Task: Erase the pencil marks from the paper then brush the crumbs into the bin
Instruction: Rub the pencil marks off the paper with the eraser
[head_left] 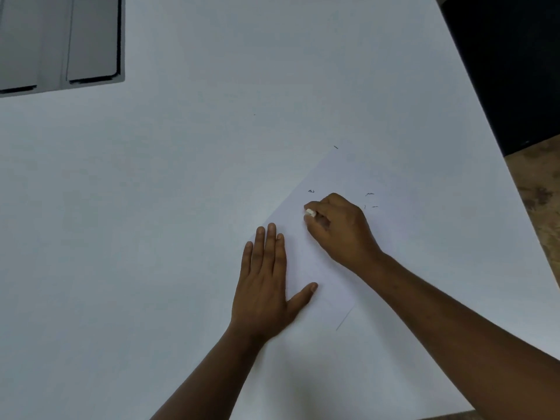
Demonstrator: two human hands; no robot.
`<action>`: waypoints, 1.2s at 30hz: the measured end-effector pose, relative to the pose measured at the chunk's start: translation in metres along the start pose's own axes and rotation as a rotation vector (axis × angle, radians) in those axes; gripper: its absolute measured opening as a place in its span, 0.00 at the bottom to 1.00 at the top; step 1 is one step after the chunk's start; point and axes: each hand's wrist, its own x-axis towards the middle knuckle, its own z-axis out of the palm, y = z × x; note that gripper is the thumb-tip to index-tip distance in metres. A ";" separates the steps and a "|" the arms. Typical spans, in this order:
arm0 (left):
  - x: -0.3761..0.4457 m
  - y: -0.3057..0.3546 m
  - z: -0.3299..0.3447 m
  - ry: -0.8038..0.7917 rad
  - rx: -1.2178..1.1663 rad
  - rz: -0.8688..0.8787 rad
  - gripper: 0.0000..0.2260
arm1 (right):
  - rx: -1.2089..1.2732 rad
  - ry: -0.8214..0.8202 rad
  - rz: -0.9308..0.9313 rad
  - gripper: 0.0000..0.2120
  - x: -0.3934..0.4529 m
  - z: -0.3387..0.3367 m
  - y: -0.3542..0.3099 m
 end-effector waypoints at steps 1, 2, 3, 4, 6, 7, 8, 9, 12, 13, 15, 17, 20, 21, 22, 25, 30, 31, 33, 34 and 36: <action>-0.008 -0.002 0.001 -0.009 0.017 0.010 0.41 | 0.009 -0.009 -0.008 0.06 0.000 0.000 -0.002; -0.016 -0.004 0.003 -0.018 0.034 0.027 0.40 | 0.017 -0.033 -0.028 0.06 0.001 0.002 -0.006; -0.024 -0.005 0.004 -0.027 0.048 0.045 0.38 | 0.021 -0.065 -0.059 0.06 0.001 0.004 -0.010; -0.031 -0.005 0.005 -0.035 0.059 0.054 0.37 | 0.019 -0.091 -0.097 0.07 0.001 0.008 -0.013; -0.036 -0.005 0.007 -0.042 0.076 0.048 0.36 | -0.002 -0.131 -0.185 0.08 0.002 0.017 -0.020; -0.037 -0.004 0.008 -0.040 0.081 0.037 0.36 | -0.006 -0.156 -0.222 0.10 0.003 0.023 -0.023; -0.036 -0.004 0.008 -0.036 0.079 0.028 0.36 | -0.009 -0.184 -0.258 0.11 0.003 0.028 -0.025; -0.036 -0.003 0.009 -0.033 0.073 0.023 0.36 | -0.021 -0.211 -0.300 0.12 0.004 0.033 -0.027; -0.036 -0.003 0.009 -0.019 0.060 0.025 0.36 | -0.087 -0.264 -0.454 0.07 0.010 0.038 -0.028; -0.037 -0.003 0.009 -0.016 0.059 0.026 0.36 | -0.117 -0.273 -0.491 0.06 0.015 0.036 -0.023; -0.037 -0.003 0.008 -0.007 0.057 0.032 0.35 | -0.200 -0.229 -0.512 0.06 0.032 0.029 -0.012; -0.037 -0.003 0.008 -0.010 0.057 0.035 0.35 | -0.270 -0.125 -0.452 0.08 0.055 0.019 0.000; -0.037 -0.003 0.007 -0.023 0.063 0.030 0.35 | -0.310 -0.025 -0.312 0.10 0.073 0.013 0.006; -0.037 -0.004 0.008 -0.026 0.063 0.027 0.35 | -0.287 -0.018 -0.302 0.11 0.070 0.015 0.003; -0.037 -0.004 0.008 -0.026 0.060 0.025 0.35 | -0.251 -0.029 -0.315 0.11 0.063 0.018 -0.001; -0.036 -0.004 0.009 -0.012 0.049 0.024 0.35 | -0.149 -0.169 -0.436 0.09 0.028 0.032 -0.019; -0.037 -0.003 0.010 0.010 0.034 0.029 0.35 | -0.227 -0.243 -0.588 0.07 0.022 0.039 -0.015; -0.037 -0.003 0.009 0.009 0.038 0.030 0.35 | -0.276 -0.195 -0.578 0.06 0.035 0.034 -0.007; -0.037 -0.003 0.008 0.007 0.037 0.032 0.35 | -0.375 -0.067 -0.498 0.07 0.061 0.020 0.008; -0.037 -0.002 0.008 0.006 0.035 0.031 0.35 | -0.415 -0.026 -0.441 0.08 0.071 0.013 0.014; -0.038 -0.003 0.008 0.001 0.032 0.029 0.35 | -0.442 0.013 -0.334 0.10 0.083 0.001 0.023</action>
